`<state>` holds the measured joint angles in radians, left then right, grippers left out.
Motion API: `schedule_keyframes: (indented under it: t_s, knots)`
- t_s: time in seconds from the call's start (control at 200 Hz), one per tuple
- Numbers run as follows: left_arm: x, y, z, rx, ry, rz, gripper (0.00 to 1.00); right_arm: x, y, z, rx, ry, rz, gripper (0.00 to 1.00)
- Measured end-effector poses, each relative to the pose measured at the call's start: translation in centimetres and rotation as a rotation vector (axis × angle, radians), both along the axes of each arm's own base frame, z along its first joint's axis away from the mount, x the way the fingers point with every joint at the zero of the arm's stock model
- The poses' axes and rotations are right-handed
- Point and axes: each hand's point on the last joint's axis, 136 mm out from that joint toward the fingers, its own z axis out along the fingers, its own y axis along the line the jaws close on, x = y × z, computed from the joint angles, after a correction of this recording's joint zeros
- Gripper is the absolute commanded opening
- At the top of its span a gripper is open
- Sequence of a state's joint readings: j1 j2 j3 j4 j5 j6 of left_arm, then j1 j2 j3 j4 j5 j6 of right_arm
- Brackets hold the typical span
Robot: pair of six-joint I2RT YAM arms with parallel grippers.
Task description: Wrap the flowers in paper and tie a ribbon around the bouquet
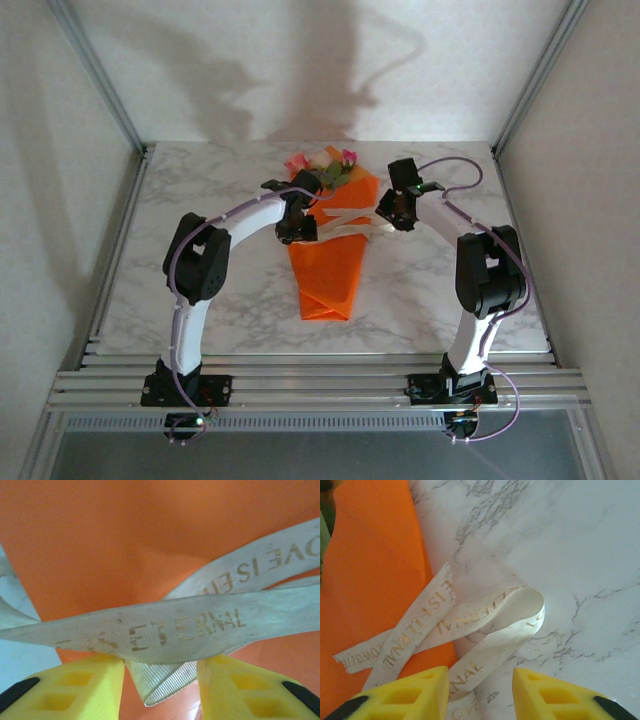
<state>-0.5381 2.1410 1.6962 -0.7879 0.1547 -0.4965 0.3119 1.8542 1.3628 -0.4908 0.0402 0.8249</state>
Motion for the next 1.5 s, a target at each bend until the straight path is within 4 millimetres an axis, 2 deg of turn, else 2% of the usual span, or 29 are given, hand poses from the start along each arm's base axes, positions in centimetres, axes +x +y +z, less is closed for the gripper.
schedule_keyframes:
  t_s: [0.205, 0.395, 0.546, 0.846, 0.941, 1.351, 1.457, 1.502]
  knots:
    - [0.3, 0.0, 0.1, 0.018, -0.015, -0.002, 0.13, 0.0, 0.0, -0.4, 0.018, 0.015, -0.044, 0.39]
    - [0.3, 0.3, 0.0, 0.032, -0.015, 0.008, 0.0, 0.0, -0.3, -3.2, 0.037, 0.087, -0.112, 0.39]
    - [0.3, 0.4, 0.0, 0.034, -0.015, 0.01, 0.0, -0.3, -0.5, -5.1, 0.053, 0.142, -0.169, 0.39]
    - [0.1, 0.5, 0.0, 0.038, -0.008, 0.01, 0.0, 0.2, -0.1, -5.7, 0.102, 0.172, -0.252, 0.4]
    - [0.1, 0.5, 0.0, 0.039, -0.006, 0.01, 0.0, -0.2, -0.3, -6.1, 0.108, 0.193, -0.289, 0.42]
    - [0.0, 0.3, 0.0, 0.025, 0.003, 0.021, 0.0, -0.4, 0.7, -6.1, 0.231, 0.236, -0.44, 0.44]
    - [-0.1, 0.2, 0.0, 0.021, 0.005, 0.02, 0.0, -0.2, 1.1, -6.0, 0.257, 0.236, -0.46, 0.42]
    - [-0.1, 0.2, 0.0, 0.02, 0.006, 0.023, 0.0, -0.2, 1.3, -6.0, 0.269, 0.237, -0.466, 0.38]
